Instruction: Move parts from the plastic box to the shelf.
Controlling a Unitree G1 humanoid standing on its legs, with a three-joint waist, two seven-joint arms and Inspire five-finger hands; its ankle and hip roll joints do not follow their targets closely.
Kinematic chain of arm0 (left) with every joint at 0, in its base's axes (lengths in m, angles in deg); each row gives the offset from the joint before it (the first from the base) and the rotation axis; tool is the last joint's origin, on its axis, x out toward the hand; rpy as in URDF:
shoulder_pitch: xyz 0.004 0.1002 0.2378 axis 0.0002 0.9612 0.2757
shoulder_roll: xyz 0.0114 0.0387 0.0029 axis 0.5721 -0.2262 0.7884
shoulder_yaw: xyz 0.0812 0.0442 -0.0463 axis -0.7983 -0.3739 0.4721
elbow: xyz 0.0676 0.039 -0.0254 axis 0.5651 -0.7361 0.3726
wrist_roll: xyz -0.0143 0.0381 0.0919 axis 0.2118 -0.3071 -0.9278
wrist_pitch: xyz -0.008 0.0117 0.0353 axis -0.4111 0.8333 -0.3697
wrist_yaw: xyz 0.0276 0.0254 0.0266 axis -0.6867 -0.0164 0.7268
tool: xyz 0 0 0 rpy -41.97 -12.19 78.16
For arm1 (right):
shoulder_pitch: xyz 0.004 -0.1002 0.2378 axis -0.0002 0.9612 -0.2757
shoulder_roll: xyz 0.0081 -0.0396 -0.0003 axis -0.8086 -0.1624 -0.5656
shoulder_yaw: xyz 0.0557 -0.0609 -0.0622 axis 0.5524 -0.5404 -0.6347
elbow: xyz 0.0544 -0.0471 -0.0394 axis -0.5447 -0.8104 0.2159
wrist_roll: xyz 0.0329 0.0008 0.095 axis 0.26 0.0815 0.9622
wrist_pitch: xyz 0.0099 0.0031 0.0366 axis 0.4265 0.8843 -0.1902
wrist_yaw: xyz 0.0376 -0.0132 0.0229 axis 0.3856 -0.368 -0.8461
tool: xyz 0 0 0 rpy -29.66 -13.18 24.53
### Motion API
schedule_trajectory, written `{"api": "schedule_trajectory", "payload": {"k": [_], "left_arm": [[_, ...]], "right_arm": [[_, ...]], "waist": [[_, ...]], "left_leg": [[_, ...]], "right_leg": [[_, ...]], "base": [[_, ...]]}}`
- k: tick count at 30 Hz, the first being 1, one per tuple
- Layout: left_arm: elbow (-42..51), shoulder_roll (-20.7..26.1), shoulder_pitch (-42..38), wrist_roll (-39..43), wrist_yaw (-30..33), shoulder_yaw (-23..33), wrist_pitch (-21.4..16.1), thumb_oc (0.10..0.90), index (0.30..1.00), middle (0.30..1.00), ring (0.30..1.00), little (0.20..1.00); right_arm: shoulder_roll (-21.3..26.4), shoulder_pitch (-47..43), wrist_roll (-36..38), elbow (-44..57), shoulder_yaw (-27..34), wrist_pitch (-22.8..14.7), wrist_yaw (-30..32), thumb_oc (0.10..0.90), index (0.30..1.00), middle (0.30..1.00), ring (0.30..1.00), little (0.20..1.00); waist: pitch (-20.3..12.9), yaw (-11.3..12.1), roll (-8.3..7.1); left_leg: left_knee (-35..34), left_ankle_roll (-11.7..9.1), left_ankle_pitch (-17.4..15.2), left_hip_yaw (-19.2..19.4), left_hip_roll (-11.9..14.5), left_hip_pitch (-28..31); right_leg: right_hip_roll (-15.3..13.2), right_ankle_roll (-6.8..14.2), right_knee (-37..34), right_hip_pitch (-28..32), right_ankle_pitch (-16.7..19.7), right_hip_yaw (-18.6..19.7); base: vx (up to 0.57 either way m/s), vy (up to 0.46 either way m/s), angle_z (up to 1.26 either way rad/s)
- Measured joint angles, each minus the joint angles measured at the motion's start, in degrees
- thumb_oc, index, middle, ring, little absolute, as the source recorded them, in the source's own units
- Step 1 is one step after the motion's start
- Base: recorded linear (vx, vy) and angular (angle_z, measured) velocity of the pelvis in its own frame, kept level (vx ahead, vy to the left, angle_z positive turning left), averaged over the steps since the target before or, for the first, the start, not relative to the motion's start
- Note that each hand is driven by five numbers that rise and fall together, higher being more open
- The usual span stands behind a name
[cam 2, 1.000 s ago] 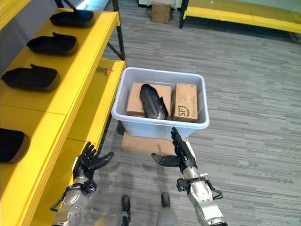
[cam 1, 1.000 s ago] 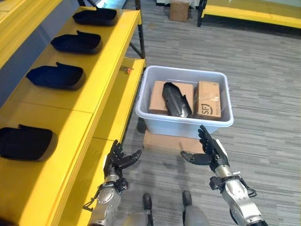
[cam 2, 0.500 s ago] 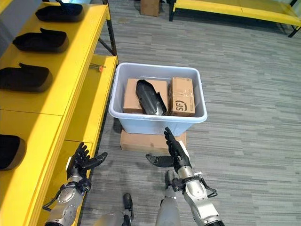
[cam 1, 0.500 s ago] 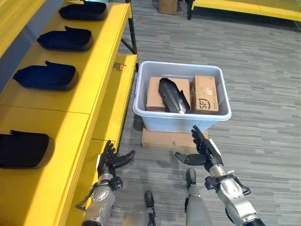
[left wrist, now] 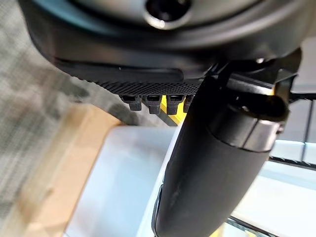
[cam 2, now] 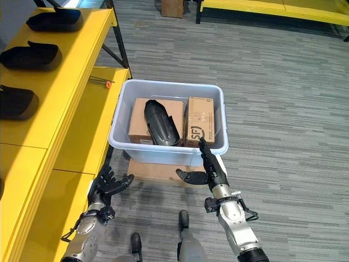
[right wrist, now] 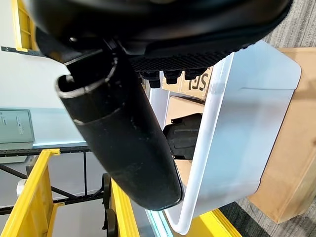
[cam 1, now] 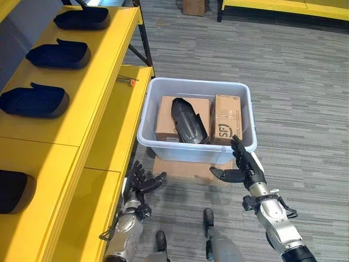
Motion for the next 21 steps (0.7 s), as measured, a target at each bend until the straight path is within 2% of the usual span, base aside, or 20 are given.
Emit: {"api": "schedule_trajectory", "payload": {"k": [5,10,11,12,14,15,16,17,18,19,20,21], "left_arm": [[0.0,0.1,1.5,0.1,0.2,-0.2,-0.1,0.9,1.0,1.0,1.0,1.0],[-0.1,0.1,1.7,0.1,0.5,-0.1,-0.1,0.9,1.0,1.0,1.0,1.0],[-0.2,0.0,1.4,0.2,0.6,0.0,-0.1,0.9,1.0,1.0,1.0,1.0],[-0.3,0.0,1.2,0.4,0.6,-0.2,-0.1,0.9,1.0,1.0,1.0,1.0],[-0.7,-0.1,0.9,0.7,0.5,-0.3,0.0,0.9,1.0,1.0,1.0,1.0],[-1.1,-0.1,-0.1,1.9,0.4,-0.3,-0.1,0.9,1.0,1.0,1.0,1.0],[-1.1,-0.1,0.2,2.2,0.5,-0.3,-0.1,0.9,1.0,1.0,1.0,1.0],[-1.1,0.2,0.2,2.2,0.3,-0.3,-0.1,0.9,1.0,1.0,1.0,1.0],[-1.2,0.3,0.8,2.2,0.4,-0.3,-0.1,0.9,1.0,1.0,1.0,1.0],[-1.1,0.3,1.1,2.2,0.3,-0.4,-0.1,0.9,1.0,1.0,1.0,1.0],[-0.9,0.1,1.1,2.2,0.1,-0.6,-0.1,0.9,1.0,1.0,1.0,1.0],[-0.9,0.1,1.1,2.2,0.0,-0.9,-0.1,0.9,1.0,1.0,1.0,1.0]], "right_arm": [[0.0,0.4,0.0,0.0,-0.2,0.0,0.1,0.9,1.0,1.0,1.0,1.0],[0.7,0.1,0.0,0.0,-0.7,0.0,0.5,0.9,1.0,1.0,1.0,1.0],[1.1,0.3,0.0,0.0,-0.8,0.0,0.5,0.9,1.0,1.0,1.0,1.0],[1.5,0.2,0.0,0.0,-0.9,0.0,0.5,0.9,1.0,1.0,1.0,1.0],[1.7,0.2,0.0,-0.1,-0.8,0.0,0.5,0.9,1.0,1.0,1.0,1.0],[1.8,-0.2,0.0,-0.4,-0.7,-0.3,0.6,0.9,1.0,1.0,1.0,1.0],[2.1,-0.4,0.0,-0.5,-0.9,-0.4,0.6,0.9,1.0,1.0,1.0,1.0],[2.0,-0.4,0.0,-0.5,-1.0,-0.5,0.5,0.9,1.0,1.0,1.0,1.0],[1.7,-0.3,0.0,-0.4,-1.2,-0.5,0.7,0.9,1.0,1.0,1.0,1.0],[1.5,0.1,0.0,-0.3,-1.2,-0.7,0.9,0.9,1.0,1.0,1.0,1.0],[1.4,0.3,0.0,-0.3,-1.0,-1.0,1.3,0.9,1.0,1.0,1.0,1.0],[1.4,0.2,0.0,-0.3,-0.8,-1.0,1.6,0.9,1.0,1.0,1.0,1.0]], "waist": [[-0.6,-0.5,2.23],[-0.9,-0.4,2.67],[-1.2,-0.2,2.34],[-1.2,0.0,2.25],[-1.5,1.1,1.51],[-1.4,1.8,0.37],[-1.4,3.0,0.3],[-1.2,3.6,-0.14],[-1.0,4.1,-0.84],[-1.0,3.8,-1.4],[-0.8,3.6,-1.79],[-0.8,3.7,-1.94]], "left_leg": [[0.0,0.4,-1.3,-1.4,0.2,0.0],[0.0,0.5,-1.3,-1.5,1.8,0.1],[2.5,0.5,-1.6,-1.8,2.6,-1.1],[4.4,0.7,-1.6,-1.7,3.0,-1.8],[9.2,0.8,-1.6,-2.2,3.2,-3.9],[21.4,0.2,-1.4,-5.0,2.5,-10.2],[26.9,0.1,-0.4,-7.0,2.7,-12.4],[31.1,-0.1,0.3,-9.5,2.2,-14.0],[34.1,0.0,3.4,-10.7,1.9,-15.4],[34.9,0.0,3.9,-10.4,1.9,-15.9],[34.9,0.6,2.9,-8.4,2.4,-16.9],[31.2,0.4,2.3,-6.4,2.8,-16.9]], "right_leg": [[0.0,0.1,3.9,-1.6,-2.1,0.0],[1.2,-1.3,11.5,-5.0,-6.6,-0.1],[2.0,-2.3,13.8,-5.9,-8.7,0.2],[2.9,-2.6,14.5,-6.1,-9.2,0.0],[2.7,-3.5,14.8,-6.0,-9.5,0.2],[2.8,-4.8,14.9,-5.8,-10.7,0.7],[4.1,-6.2,15.5,-5.4,-10.9,0.6],[4.0,-6.7,15.7,-5.0,-11.2,1.4],[3.9,-7.4,16.6,-3.8,-11.8,1.2],[3.6,-7.9,16.3,-3.3,-12.9,1.2],[3.4,-8.0,15.8,-2.6,-13.0,0.6],[3.5,-8.0,14.9,-2.2,-12.9,0.0]], "base": [[0.04,-0.078,0.05],[0.07,-0.196,0.02],[0.04,-0.164,0.06],[0.06,-0.334,0.04],[0.04,-0.28,-0.03],[0.03,-0.214,-0.06],[0.07,-0.266,-0.1],[0.07,-0.051,-0.23],[0.13,-0.036,0.0],[0.1,0.016,0.26],[0.15,0.099,0.38],[0.16,0.134,0.25]]}}
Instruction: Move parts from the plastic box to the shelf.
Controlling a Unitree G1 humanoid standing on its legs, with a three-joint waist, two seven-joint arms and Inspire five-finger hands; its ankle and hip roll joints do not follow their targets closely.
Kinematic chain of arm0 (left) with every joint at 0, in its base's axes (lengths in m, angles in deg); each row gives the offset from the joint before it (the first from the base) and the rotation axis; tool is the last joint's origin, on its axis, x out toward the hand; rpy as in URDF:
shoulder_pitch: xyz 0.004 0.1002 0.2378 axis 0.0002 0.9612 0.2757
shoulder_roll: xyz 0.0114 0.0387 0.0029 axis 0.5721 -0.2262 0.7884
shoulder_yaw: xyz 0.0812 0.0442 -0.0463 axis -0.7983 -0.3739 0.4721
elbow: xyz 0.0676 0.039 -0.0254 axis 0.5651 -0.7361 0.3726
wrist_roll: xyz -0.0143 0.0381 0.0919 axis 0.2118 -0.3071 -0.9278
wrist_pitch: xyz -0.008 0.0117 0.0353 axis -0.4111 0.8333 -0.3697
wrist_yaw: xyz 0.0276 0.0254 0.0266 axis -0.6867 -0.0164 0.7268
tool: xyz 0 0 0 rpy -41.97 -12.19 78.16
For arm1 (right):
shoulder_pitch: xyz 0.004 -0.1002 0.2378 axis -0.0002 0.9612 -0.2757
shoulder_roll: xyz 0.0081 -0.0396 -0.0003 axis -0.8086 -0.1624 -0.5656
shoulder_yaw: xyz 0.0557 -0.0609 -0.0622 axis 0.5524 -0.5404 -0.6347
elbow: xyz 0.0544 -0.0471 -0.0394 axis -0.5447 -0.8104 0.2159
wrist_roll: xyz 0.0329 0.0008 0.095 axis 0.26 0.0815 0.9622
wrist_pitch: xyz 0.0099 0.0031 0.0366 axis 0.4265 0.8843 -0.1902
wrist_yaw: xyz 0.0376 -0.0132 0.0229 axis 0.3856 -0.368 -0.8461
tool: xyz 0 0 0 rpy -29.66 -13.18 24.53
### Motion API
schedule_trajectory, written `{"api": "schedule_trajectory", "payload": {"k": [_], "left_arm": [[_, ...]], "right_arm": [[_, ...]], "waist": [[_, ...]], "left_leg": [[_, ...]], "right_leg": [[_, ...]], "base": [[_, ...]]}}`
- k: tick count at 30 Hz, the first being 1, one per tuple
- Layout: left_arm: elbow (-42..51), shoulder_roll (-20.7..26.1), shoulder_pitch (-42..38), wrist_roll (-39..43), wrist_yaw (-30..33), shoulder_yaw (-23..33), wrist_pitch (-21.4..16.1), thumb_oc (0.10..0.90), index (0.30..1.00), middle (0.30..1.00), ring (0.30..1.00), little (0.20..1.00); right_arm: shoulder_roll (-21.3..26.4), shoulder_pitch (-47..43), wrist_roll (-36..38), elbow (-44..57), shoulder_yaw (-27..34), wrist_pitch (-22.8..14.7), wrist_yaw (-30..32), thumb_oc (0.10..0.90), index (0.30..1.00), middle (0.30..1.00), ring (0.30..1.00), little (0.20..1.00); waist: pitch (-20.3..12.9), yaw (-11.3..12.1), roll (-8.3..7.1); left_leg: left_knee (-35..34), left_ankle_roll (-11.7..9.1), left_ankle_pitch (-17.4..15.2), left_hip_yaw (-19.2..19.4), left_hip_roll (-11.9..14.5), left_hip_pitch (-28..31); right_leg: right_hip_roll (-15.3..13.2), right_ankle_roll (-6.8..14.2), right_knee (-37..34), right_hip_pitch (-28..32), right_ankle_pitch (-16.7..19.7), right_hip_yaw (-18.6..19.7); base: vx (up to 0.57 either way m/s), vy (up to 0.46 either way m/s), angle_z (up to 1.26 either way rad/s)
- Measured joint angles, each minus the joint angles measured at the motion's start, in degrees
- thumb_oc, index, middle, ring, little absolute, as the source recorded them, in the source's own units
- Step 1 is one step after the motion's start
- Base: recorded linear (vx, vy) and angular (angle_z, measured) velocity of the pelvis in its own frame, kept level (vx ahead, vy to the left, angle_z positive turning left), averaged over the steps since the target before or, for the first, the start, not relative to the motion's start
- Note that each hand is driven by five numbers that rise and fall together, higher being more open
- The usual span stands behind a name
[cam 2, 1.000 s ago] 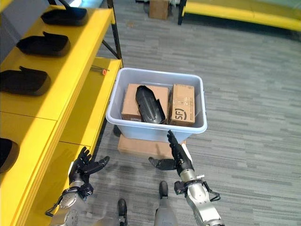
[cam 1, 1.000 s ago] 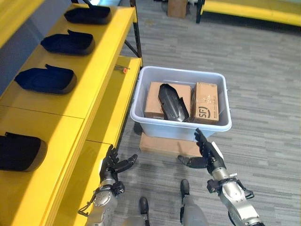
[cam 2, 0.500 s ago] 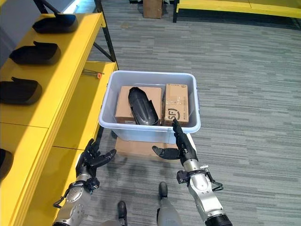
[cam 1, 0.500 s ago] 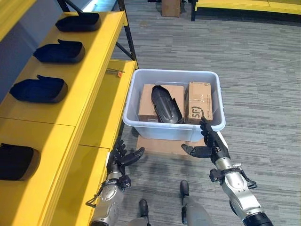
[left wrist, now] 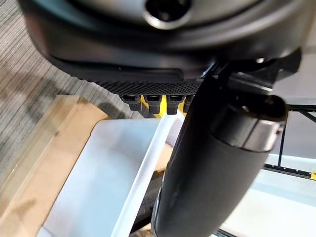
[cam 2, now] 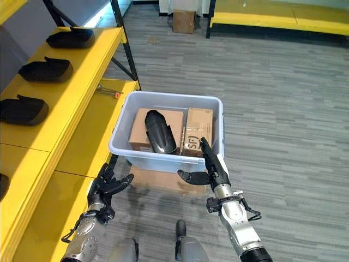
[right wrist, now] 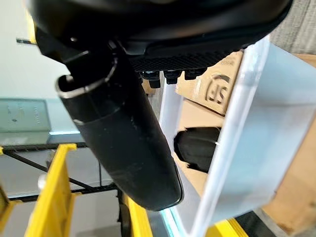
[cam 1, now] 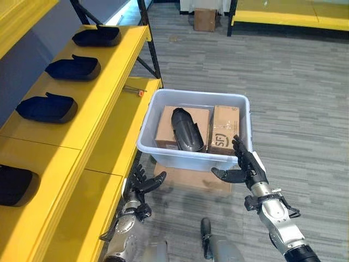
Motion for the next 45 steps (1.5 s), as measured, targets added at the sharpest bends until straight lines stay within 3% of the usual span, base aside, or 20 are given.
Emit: {"api": "schedule_trajectory", "payload": {"k": [1,2,3,6,8,12,13,14,19,22,24,34,40,42,45], "left_arm": [[0.0,0.0,0.0,0.0,0.0,-0.1,0.0,0.9,1.0,1.0,1.0,1.0],[-1.1,0.0,-0.2,0.0,0.1,-0.1,0.0,0.9,1.0,1.0,1.0,1.0],[-1.8,0.1,-0.8,0.0,0.1,-0.1,0.0,0.9,1.0,1.0,1.0,1.0],[-4.2,-0.1,-1.2,-0.1,0.4,-0.1,0.2,0.9,1.0,1.0,1.0,1.0],[-4.0,0.2,-0.6,-0.2,0.5,0.1,0.2,0.9,1.0,1.0,1.0,1.0],[-4.1,0.0,-2.2,-0.6,0.6,-0.4,0.2,0.9,1.0,1.0,1.0,1.0],[-3.7,-0.3,-3.6,-0.8,0.5,-0.8,0.2,0.9,1.0,1.0,1.0,1.0],[-3.4,-0.3,-3.2,-0.8,0.5,-0.8,0.2,0.9,1.0,1.0,1.0,1.0],[-1.0,0.6,-6.0,-1.2,1.5,0.1,-0.8,0.9,1.0,1.0,1.0,1.0],[-1.0,1.8,-5.8,-1.2,1.8,0.1,-0.8,0.9,1.0,1.0,1.0,1.0],[-0.9,2.2,-5.3,-1.2,2.4,0.5,-0.8,0.9,1.0,1.0,1.0,1.0],[-0.9,2.2,-3.1,-1.2,2.9,0.6,-0.8,0.9,1.0,1.0,1.0,1.0],[-1.8,2.4,-6.3,-1.2,2.9,-0.2,-0.8,0.9,1.0,1.0,1.0,1.0],[-1.9,2.9,-7.9,-1.2,3.1,-0.6,-0.9,0.9,1.0,1.0,1.0,1.0],[-2.3,3.3,-9.5,-1.2,3.7,-0.6,-0.9,0.9,1.0,1.0,1.0,1.0]], "right_arm": [[0.1,-0.3,0.0,0.0,0.0,0.0,0.0,0.9,1.0,1.0,1.0,1.0],[-0.4,-0.5,-0.1,-0.3,0.1,-0.1,0.2,0.9,1.0,1.0,1.0,1.0],[-0.4,-0.6,-0.1,-0.3,0.1,-0.1,0.5,0.9,1.0,1.0,1.0,1.0],[-0.6,-0.9,-1.8,-1.5,-0.1,-0.1,1.2,0.9,1.0,1.0,1.0,1.0],[-0.7,-0.8,-2.2,-1.6,0.0,-0.1,1.3,0.9,1.0,1.0,1.0,1.0],[-0.4,-0.2,-2.2,-1.6,0.7,-0.1,2.2,0.9,1.0,1.0,1.0,1.0],[0.0,-0.1,-2.2,-1.6,0.6,-0.1,2.2,0.9,1.0,1.0,1.0,1.0],[0.7,-0.1,-2.2,-1.6,0.7,-0.1,2.2,0.9,1.0,1.0,1.0,1.0],[-1.1,-0.7,-2.2,-1.4,-1.2,0.0,1.5,0.9,1.0,1.0,1.0,1.0],[-2.0,-0.8,-2.2,-0.7,-2.1,0.0,1.2,0.9,1.0,1.0,1.0,1.0],[-2.2,-1.3,-2.2,-0.6,-2.1,0.0,1.2,0.9,1.0,1.0,1.0,1.0],[-1.5,-1.6,-4.0,-0.3,-1.1,0.1,1.5,0.9,1.0,1.0,1.0,1.0],[-1.3,-6.4,-4.4,0.4,-2.1,0.2,1.5,0.9,1.0,1.0,1.0,1.0],[-1.4,-8.6,-4.4,0.3,-3.5,0.2,1.7,0.9,1.0,1.0,1.0,1.0],[-1.4,-9.1,-5.1,0.3,-5.0,0.5,1.3,0.9,1.0,1.0,1.0,1.0]], "waist": [[0.0,0.2,-0.06],[0.2,0.2,0.34],[0.7,0.4,0.16],[2.9,0.1,1.7],[3.1,0.5,2.35],[3.2,-1.4,3.08],[3.1,-1.4,4.38],[3.2,-1.4,5.22],[3.1,-0.7,4.58],[3.0,0.5,4.35],[3.0,0.5,4.24],[1.3,0.1,-1.09],[1.1,0.3,-1.43],[1.2,0.2,-1.17],[1.3,-0.1,-1.25]], "left_leg": [[-4.3,-0.1,0.1,0.9,0.1,0.4],[-19.3,-1.5,0.8,2.9,1.3,1.1],[-25.2,-2.0,1.6,3.7,1.5,2.0],[-31.1,-3.4,3.4,3.7,4.2,2.4],[-30.5,-2.9,3.8,3.7,4.4,3.1],[-31.1,-2.8,5.2,5.7,3.0,5.9],[-31.2,-1.3,6.4,6.8,3.0,8.3],[-31.4,-1.2,6.9,6.9,3.0,9.9],[-31.3,2.2,4.8,9.1,-4.2,10.4],[-31.3,3.3,4.1,9.7,-5.7,10.6],[-31.3,3.5,4.0,9.8,-5.9,10.5],[-31.3,4.2,3.4,11.5,-5.8,9.9],[-29.9,5.9,2.3,12.3,-7.0,9.2],[-28.3,6.6,1.8,12.9,-7.1,7.6],[-28.5,7.4,1.5,14.0,-7.8,7.9]], "right_leg": [[0.2,-0.1,-0.2,0.0,0.4,-0.1],[1.5,1.3,-2.0,0.8,0.8,0.4],[1.8,1.0,-2.9,1.5,1.6,0.4],[5.3,1.0,-5.7,5.3,1.8,2.0],[6.6,-0.4,-6.5,6.4,2.8,3.9],[6.2,0.9,-9.0,8.6,2.9,6.8],[5.8,2.5,-9.6,9.4,2.4,8.1],[5.7,3.2,-9.5,9.8,2.0,8.6],[-1.8,8.1,-9.0,9.9,-0.5,9.6],[-3.3,9.3,-9.5,10.0,-0.5,9.8],[-3.6,9.4,-9.9,10.2,-0.4,9.9],[-3.5,9.6,-10.2,8.6,-0.1,11.3],[-4.1,11.2,-1.1,3.5,-1.8,11.9],[-3.5,11.3,8.2,-2.4,-1.8,12.6],[-6.7,10.8,8.8,-3.8,-1.9,8.0]], "base": [[0.22,0.17,0.07],[0.19,0.137,-0.04],[0.2,0.129,-0.15],[0.17,0.146,-0.5],[0.14,0.21,-0.79],[0.13,0.193,-0.41],[0.18,0.256,-0.45],[0.11,0.172,-0.28],[0.06,0.11,0.01],[0.05,0.087,-0.01],[0.03,0.058,-0.07],[0.02,0.059,-0.09],[-0.03,0.201,-0.11],[-0.02,0.114,-0.14],[0.1,-0.024,-0.15]]}}
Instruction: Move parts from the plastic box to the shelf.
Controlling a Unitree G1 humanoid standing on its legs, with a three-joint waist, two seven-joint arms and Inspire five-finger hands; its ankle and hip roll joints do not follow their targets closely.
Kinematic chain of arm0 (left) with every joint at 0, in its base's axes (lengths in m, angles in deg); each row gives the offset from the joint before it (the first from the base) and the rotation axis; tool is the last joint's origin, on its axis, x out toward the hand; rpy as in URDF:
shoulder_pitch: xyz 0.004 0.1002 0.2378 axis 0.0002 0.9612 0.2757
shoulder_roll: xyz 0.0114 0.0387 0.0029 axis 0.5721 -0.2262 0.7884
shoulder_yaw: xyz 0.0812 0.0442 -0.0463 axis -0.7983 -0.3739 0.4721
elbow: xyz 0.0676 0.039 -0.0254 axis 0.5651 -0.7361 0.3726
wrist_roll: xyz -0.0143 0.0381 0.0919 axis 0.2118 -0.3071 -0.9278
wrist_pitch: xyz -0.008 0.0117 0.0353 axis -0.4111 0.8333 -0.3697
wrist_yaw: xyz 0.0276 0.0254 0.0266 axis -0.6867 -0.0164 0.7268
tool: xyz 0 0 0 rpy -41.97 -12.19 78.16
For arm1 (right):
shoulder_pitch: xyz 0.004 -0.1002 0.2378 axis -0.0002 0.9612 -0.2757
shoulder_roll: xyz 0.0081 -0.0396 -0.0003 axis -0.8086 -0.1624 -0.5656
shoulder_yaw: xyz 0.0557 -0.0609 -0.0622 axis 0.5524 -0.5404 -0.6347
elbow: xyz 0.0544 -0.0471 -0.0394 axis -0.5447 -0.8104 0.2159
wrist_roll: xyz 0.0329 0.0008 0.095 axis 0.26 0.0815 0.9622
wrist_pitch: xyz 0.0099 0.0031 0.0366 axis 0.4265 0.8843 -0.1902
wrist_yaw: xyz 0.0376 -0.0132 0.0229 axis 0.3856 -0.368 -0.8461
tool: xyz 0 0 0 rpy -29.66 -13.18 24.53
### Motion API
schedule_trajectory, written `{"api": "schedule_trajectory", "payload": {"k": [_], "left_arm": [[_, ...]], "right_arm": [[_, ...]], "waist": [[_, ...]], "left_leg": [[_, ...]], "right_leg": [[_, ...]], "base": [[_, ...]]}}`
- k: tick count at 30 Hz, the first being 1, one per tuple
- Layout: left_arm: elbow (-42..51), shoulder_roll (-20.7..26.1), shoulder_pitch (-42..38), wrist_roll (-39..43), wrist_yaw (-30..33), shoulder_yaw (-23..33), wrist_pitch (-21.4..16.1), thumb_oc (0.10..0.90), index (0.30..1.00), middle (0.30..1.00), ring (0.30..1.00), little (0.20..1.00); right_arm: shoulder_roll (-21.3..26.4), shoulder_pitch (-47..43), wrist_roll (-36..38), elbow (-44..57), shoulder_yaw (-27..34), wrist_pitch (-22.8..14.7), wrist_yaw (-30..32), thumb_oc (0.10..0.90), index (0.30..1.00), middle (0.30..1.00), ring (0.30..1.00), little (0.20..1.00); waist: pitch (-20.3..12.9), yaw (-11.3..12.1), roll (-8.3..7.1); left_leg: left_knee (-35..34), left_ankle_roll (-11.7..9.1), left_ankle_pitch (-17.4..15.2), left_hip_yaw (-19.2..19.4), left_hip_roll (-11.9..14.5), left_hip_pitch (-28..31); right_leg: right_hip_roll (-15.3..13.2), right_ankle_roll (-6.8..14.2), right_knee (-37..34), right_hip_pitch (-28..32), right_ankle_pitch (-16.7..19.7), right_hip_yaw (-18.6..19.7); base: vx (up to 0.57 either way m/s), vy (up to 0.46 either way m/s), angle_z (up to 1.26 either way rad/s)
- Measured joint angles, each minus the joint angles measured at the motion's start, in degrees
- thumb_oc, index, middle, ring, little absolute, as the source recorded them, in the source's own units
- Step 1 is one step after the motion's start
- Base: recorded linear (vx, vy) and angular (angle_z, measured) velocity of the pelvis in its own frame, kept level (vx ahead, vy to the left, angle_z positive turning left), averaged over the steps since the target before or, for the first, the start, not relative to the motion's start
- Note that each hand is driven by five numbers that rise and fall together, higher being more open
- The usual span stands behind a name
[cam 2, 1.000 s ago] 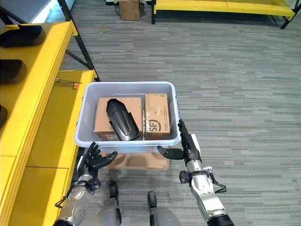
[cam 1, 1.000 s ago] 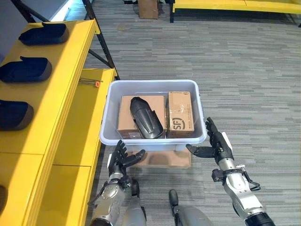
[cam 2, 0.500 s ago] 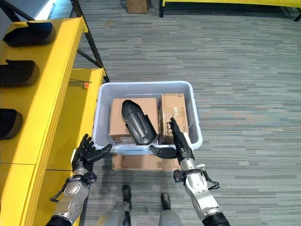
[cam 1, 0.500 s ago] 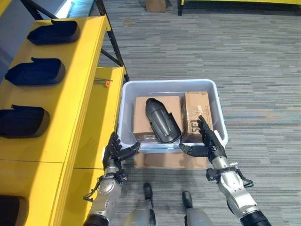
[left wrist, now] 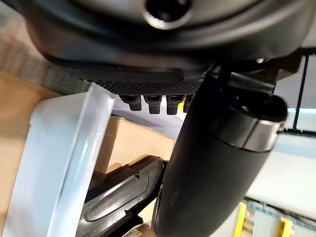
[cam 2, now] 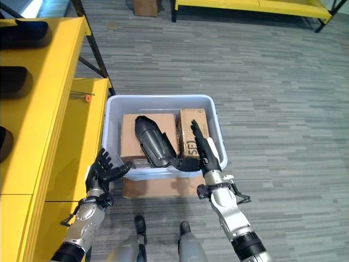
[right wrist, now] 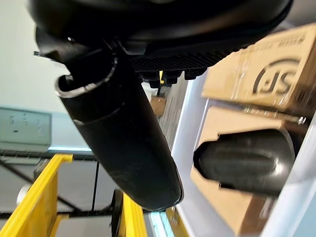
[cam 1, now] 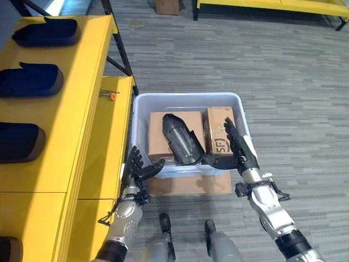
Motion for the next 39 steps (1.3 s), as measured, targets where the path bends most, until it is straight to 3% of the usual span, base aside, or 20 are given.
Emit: {"api": "schedule_trajectory", "payload": {"k": [1,3,6,7,8,9,11,13,16,21,27,31,37,39], "left_arm": [[-0.2,0.0,0.1,0.0,0.2,0.5,-0.1,0.9,1.0,1.0,1.0,1.0],[-0.4,1.3,0.2,0.1,0.4,1.2,-0.1,0.9,1.0,1.0,1.0,1.0],[-0.7,1.6,1.3,0.1,0.4,1.9,-0.1,0.9,1.0,1.0,1.0,1.0],[-0.6,1.7,1.7,0.1,0.4,2.1,-0.1,0.9,1.0,1.0,1.0,1.0],[-0.4,2.2,2.7,0.1,0.4,2.5,-0.2,0.9,1.0,1.0,1.0,1.0],[-0.5,2.7,3.2,0.1,0.5,2.9,-0.2,0.9,1.0,1.0,1.0,1.0],[0.1,1.3,5.4,0.1,1.3,3.0,-0.3,0.9,1.0,1.0,1.0,1.0],[0.1,1.0,6.2,0.1,1.8,2.8,-0.3,0.9,1.0,1.0,1.0,1.0],[0.7,0.5,6.2,0.1,1.7,2.3,-0.3,0.9,1.0,1.0,1.0,1.0],[0.8,-1.1,6.4,0.1,1.6,2.3,-0.2,0.9,1.0,1.0,1.0,1.0],[1.0,-1.1,6.8,0.1,1.2,2.3,-0.1,0.9,1.0,1.0,1.0,1.0],[1.7,-1.1,7.3,0.1,0.2,2.6,-0.1,0.9,1.0,1.0,1.0,1.0],[4.0,-1.1,9.0,0.2,-1.3,2.7,-0.1,0.9,1.0,1.0,1.0,1.0],[4.4,-1.1,9.7,0.2,-2.3,2.4,-0.1,0.9,1.0,1.0,1.0,1.0]], "right_arm": [[0.3,-0.5,-0.9,0.0,-0.7,0.0,-0.1,0.9,1.0,1.0,1.0,1.0],[0.6,-0.5,-1.6,0.0,-1.2,0.1,-0.3,0.9,1.0,1.0,1.0,1.0],[0.6,0.8,-1.7,0.0,-1.4,0.5,-0.4,0.9,1.0,1.0,1.0,1.0],[0.6,1.3,-1.7,0.0,-1.4,0.6,-0.4,0.9,1.0,1.0,1.0,1.0],[0.3,1.6,-1.7,0.0,-1.8,0.6,-0.4,0.9,1.0,1.0,1.0,1.0],[-0.1,1.6,-1.7,0.0,-1.7,0.6,-0.6,0.9,1.0,1.0,1.0,1.0],[0.2,1.1,-1.7,0.1,-1.2,0.6,-0.7,0.9,1.0,1.0,1.0,1.0],[1.7,1.2,-1.7,0.1,-1.0,0.7,-0.5,0.9,1.0,1.0,1.0,1.0],[3.1,1.7,-1.6,0.1,0.9,0.7,-0.2,0.9,1.0,1.0,1.0,1.0],[3.8,1.4,-1.7,0.2,2.4,0.6,0.1,0.9,1.0,1.0,1.0,1.0],[4.2,1.1,-3.4,1.1,2.7,0.6,0.1,0.9,1.0,1.0,1.0,1.0],[8.8,0.0,-5.1,5.7,4.2,0.0,0.3,0.9,1.0,1.0,1.0,1.0],[16.8,-9.8,-10.6,7.0,3.6,-1.0,0.5,0.9,1.0,1.0,1.0,1.0],[23.6,-16.1,-12.9,7.0,-0.8,-1.1,0.0,0.9,1.0,1.0,1.0,1.0]], "waist": [[0.1,0.5,0.16],[0.3,0.3,0.38],[0.6,0.3,-0.65],[0.7,0.4,-1.46],[0.6,0.7,-3.42],[0.6,0.8,-4.95],[0.6,0.6,-3.27],[0.4,0.3,-2.0],[0.3,0.0,-1.02],[0.1,-0.6,0.2],[0.1,0.2,0.34],[-0.1,0.4,0.72],[-0.4,0.7,1.12],[-0.5,0.8,1.2]], "left_leg": [[-0.5,0.2,-0.5,0.7,-0.2,0.2],[-0.4,0.5,-0.2,0.9,-0.4,-0.2],[-0.5,-1.0,0.5,0.3,-0.3,0.5],[-0.6,-1.2,0.2,-0.1,-0.4,0.8],[-0.9,-1.9,0.3,-0.4,-0.9,1.3],[-1.3,-3.3,0.4,-0.8,-1.2,1.7],[-2.6,-5.4,2.2,-1.6,2.1,1.8],[-2.6,-6.1,2.5,-2.4,4.6,2.0],[-2.6,-7.1,2.5,-3.4,6.7,1.9],[-2.6,-7.8,2.6,-5.0,7.6,1.4],[-2.7,-7.9,2.6,-5.8,7.6,1.1],[-2.7,-7.5,2.4,-6.6,7.6,0.2],[-2.7,-7.7,2.6,-7.4,7.7,-1.1],[-2.7,-8.2,3.1,-7.8,7.8,-1.9]], "right_leg": [[-1.6,0.0,-1.7,-0.2,-1.0,-2.4],[-5.7,3.0,-11.2,1.4,3.0,-2.3],[-8.1,3.7,-19.4,4.6,8.0,-3.9],[-8.4,3.5,-20.6,5.7,9.3,-4.7],[-8.5,3.3,-20.2,6.5,11.9,-4.9],[-8.7,4.3,-20.6,7.5,10.9,-6.6],[-5.0,3.7,-23.2,8.7,12.1,-7.6],[-2.5,2.6,-23.7,9.6,11.7,-8.5],[-0.5,1.2,-23.7,10.1,11.0,-9.6],[0.4,0.5,-23.7,10.8,10.3,-11.5],[0.4,0.4,-23.7,10.8,10.1,-12.0],[0.4,0.3,-23.7,10.7,10.0,-13.0],[0.6,0.2,-23.7,9.7,9.9,-13.7],[0.8,0.1,-23.7,9.4,9.9,-14.4]], "base": [[0.06,-0.087,-0.36],[0.09,-0.118,-0.16],[0.07,-0.066,0.15],[0.1,-0.114,0.29],[0.1,-0.116,0.29],[0.12,-0.184,0.17],[0.09,-0.15,0.01],[0.07,-0.132,0.02],[0.07,-0.113,0.08],[0.06,-0.091,0.16],[0.05,-0.05,0.06],[0.04,-0.033,0.12],[0.01,-0.025,0.05],[0.01,-0.018,0.11]]}}
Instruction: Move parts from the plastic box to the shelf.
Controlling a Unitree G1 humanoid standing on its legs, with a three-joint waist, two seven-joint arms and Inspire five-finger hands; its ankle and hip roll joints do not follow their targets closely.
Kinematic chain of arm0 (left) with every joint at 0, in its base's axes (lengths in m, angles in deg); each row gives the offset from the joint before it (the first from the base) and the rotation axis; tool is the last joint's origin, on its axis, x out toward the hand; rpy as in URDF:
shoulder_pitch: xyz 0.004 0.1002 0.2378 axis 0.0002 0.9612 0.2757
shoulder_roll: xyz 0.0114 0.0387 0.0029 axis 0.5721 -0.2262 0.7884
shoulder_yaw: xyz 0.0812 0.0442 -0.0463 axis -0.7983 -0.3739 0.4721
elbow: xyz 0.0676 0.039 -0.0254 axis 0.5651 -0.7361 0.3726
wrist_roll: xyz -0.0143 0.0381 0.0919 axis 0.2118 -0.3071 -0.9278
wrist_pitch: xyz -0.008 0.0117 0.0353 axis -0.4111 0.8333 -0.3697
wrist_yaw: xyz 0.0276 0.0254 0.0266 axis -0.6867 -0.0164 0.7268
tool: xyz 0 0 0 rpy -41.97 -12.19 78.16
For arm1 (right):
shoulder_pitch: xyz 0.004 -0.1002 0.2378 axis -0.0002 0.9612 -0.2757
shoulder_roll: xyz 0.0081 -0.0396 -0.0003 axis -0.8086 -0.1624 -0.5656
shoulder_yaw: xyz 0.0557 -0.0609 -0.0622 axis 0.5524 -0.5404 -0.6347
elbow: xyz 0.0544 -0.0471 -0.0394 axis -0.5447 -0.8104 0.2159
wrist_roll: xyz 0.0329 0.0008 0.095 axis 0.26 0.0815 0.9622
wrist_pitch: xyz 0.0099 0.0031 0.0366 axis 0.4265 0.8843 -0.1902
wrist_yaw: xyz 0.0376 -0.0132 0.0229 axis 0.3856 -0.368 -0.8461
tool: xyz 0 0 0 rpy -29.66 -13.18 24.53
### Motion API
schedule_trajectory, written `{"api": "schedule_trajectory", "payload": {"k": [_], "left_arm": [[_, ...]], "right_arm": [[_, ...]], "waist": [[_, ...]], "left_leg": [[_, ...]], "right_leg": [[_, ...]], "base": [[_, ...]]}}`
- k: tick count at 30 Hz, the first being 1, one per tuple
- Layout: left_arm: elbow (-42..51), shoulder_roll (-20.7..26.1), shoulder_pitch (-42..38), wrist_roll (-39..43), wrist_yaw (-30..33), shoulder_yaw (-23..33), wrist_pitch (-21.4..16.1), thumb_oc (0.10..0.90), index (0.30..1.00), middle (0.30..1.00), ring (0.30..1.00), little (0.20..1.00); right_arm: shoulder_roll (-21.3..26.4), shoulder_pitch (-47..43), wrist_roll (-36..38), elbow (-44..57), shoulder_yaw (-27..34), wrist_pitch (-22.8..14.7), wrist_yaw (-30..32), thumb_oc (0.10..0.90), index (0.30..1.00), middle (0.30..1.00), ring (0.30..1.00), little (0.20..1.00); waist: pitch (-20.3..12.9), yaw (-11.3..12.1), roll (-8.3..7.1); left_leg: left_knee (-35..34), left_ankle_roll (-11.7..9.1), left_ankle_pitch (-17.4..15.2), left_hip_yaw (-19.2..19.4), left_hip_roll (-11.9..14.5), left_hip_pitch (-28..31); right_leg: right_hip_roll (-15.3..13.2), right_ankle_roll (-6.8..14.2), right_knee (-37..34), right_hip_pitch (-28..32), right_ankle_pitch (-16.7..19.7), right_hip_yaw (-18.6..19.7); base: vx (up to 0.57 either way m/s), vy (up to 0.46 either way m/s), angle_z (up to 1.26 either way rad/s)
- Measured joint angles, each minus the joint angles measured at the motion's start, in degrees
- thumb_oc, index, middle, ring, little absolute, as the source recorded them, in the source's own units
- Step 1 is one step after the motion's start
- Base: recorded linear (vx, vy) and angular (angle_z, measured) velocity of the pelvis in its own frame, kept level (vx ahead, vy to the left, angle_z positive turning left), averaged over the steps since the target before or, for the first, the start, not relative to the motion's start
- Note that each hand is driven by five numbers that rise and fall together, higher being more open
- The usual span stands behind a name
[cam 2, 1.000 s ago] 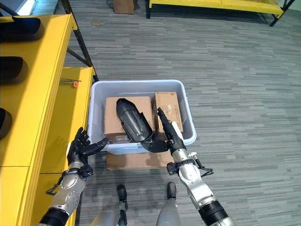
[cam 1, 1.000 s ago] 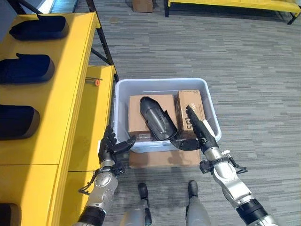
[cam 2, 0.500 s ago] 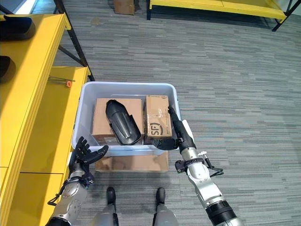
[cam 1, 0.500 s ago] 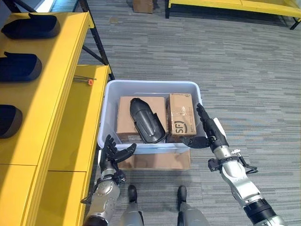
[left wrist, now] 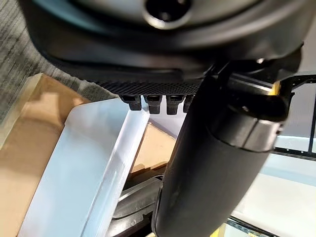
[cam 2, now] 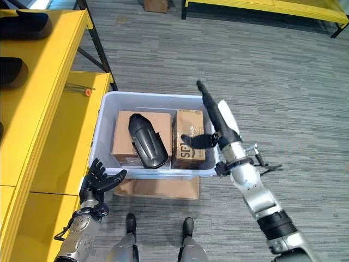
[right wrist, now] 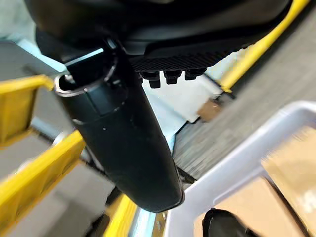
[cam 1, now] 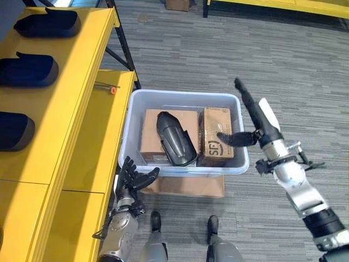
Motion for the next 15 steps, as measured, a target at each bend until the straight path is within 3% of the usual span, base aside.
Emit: {"api": "schedule_trajectory", "payload": {"k": [3,5,7,10,15], "left_arm": [[1.1,0.0,1.1,0.7,-1.0,-0.3,0.0,0.9,1.0,1.0,1.0,1.0],[1.6,0.4,1.7,1.0,-1.6,-0.2,0.0,0.9,1.0,1.0,1.0,1.0],[1.7,0.6,1.9,1.0,-1.8,-0.1,0.0,0.9,1.0,1.0,1.0,1.0],[2.0,2.6,2.0,1.0,-2.7,-0.3,-0.2,0.9,1.0,1.0,1.0,1.0],[2.0,3.9,2.5,1.1,-2.6,0.0,-0.3,0.9,1.0,1.0,1.0,1.0]], "right_arm": [[4.5,-6.4,-2.2,-0.8,-3.7,-0.3,-0.3,0.9,1.0,1.0,1.0,1.0],[8.0,-13.8,-3.5,-3.4,-9.9,-0.8,-0.9,0.9,1.0,1.0,1.0,1.0],[9.0,-17.9,-5.2,-5.9,-12.8,-1.5,-1.3,0.9,1.0,1.0,1.0,1.0],[11.6,-31.1,-10.1,-14.6,-25.9,-1.5,-1.8,0.9,1.0,1.0,1.0,1.0],[11.7,-40.8,-16.0,-19.4,-39.1,-1.4,-2.6,0.9,1.0,1.0,1.0,1.0]], "waist": [[0.0,2.0,0.05],[-0.1,3.0,0.07],[-0.1,3.6,0.07],[0.0,5.7,0.06],[1.1,8.5,-0.23]], "left_leg": [[0.0,0.0,0.1,-0.3,0.0,-0.6],[0.1,-0.1,0.3,-1.0,0.0,-1.8],[0.2,0.0,0.6,-1.4,-0.2,-2.6],[0.2,0.0,0.9,-1.7,0.0,-4.1],[0.2,-0.2,1.2,-2.9,-0.3,-6.2]], "right_leg": [[0.3,-0.1,0.0,-0.5,-0.1,-0.2],[0.4,-0.1,0.0,-1.3,-0.1,-0.7],[0.5,-0.1,0.0,-1.6,-0.2,-1.7],[0.5,-0.1,0.0,-3.0,-0.2,-1.9],[0.4,0.0,0.0,-4.2,-0.3,-3.1]], "base": [[-0.01,-0.008,0.01],[-0.03,-0.03,0.12],[-0.03,-0.032,0.2],[-0.03,-0.028,0.08],[-0.03,-0.031,0.11]]}}
